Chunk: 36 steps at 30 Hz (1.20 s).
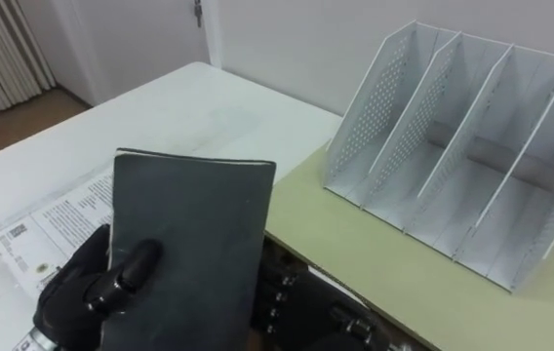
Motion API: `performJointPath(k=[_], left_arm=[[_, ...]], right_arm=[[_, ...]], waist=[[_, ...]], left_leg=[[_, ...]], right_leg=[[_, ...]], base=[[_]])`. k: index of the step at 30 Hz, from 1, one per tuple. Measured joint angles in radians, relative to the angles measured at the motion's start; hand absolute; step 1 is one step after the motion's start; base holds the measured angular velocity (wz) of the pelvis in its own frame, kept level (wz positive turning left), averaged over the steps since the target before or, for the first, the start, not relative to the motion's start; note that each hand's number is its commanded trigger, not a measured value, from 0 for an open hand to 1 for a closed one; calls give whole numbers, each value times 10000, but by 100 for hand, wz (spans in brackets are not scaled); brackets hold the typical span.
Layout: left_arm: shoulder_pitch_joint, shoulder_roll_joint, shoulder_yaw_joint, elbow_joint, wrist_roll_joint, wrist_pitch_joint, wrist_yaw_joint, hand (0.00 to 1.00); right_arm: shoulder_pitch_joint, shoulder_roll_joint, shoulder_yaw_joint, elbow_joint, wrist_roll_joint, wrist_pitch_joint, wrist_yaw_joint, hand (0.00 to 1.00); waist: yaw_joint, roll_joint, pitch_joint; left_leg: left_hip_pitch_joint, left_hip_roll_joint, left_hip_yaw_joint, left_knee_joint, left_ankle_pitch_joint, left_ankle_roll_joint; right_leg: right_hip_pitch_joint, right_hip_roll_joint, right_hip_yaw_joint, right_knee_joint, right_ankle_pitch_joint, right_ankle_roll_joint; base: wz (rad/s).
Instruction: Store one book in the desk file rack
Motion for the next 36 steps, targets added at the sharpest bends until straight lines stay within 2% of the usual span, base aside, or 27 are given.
performJointPath(k=[8,11,14,17,28,29,30,31,34,36], left_arm=[[-60,229,-875,-1,-52,418,-721,100],[-105,259,-933,3,-76,608,-787,100],[-107,259,-935,15,-83,721,-856,100],[-118,259,-940,90,-81,746,-971,100],[-124,267,-943,147,-83,781,-1030,100],[-124,278,-944,147,-81,782,-1031,87],[-124,309,-944,147,-78,782,-1038,51],[-124,334,-943,147,-78,782,-1047,0],[-125,384,-936,164,-80,779,-1052,0],[-127,389,-903,184,-72,771,-1014,0]], right_arm=[[-162,-4,98,-1,31,108,-95,100],[-162,-7,119,-5,121,144,-86,100],[-163,-186,178,-24,370,144,-69,100],[-162,-297,304,-31,378,154,-74,100],[-162,-318,347,-36,391,221,-83,100],[-161,-363,352,-36,390,225,-83,100],[-161,-377,371,-36,388,225,-85,100],[-160,-380,380,-36,383,225,-86,100],[-155,-371,413,-35,379,224,-96,100],[-154,-380,410,-35,369,223,-97,100]], waist=[[1,80,-48],[1,148,-68],[0,246,-115],[-12,284,-138],[-1,255,-127],[14,247,-123],[17,242,-121],[14,240,-121],[12,207,-103],[4,135,-56]], left_leg=[[4,17,90,7,-1,0],[-12,31,91,9,-23,32],[-9,22,92,9,-34,47],[1,26,93,21,-33,48],[-13,9,96,61,-45,69],[-45,9,111,61,-45,70],[-55,10,132,65,-44,70],[-50,10,144,66,-44,71],[7,6,154,66,-44,70],[38,8,152,65,-44,70]], right_leg=[[-6,4,16,28,1,0],[-15,16,6,42,0,0],[-26,18,8,69,0,0],[-24,4,10,87,0,0],[-87,-29,26,197,-29,21],[-132,-31,35,215,-29,20],[-145,-33,45,218,-28,20],[-145,-34,55,219,-29,21],[-94,-43,74,219,-31,22],[-56,-36,85,205,-31,22]], base=[[0],[0],[0],[0],[0],[0],[0],[0],[-2],[0]])
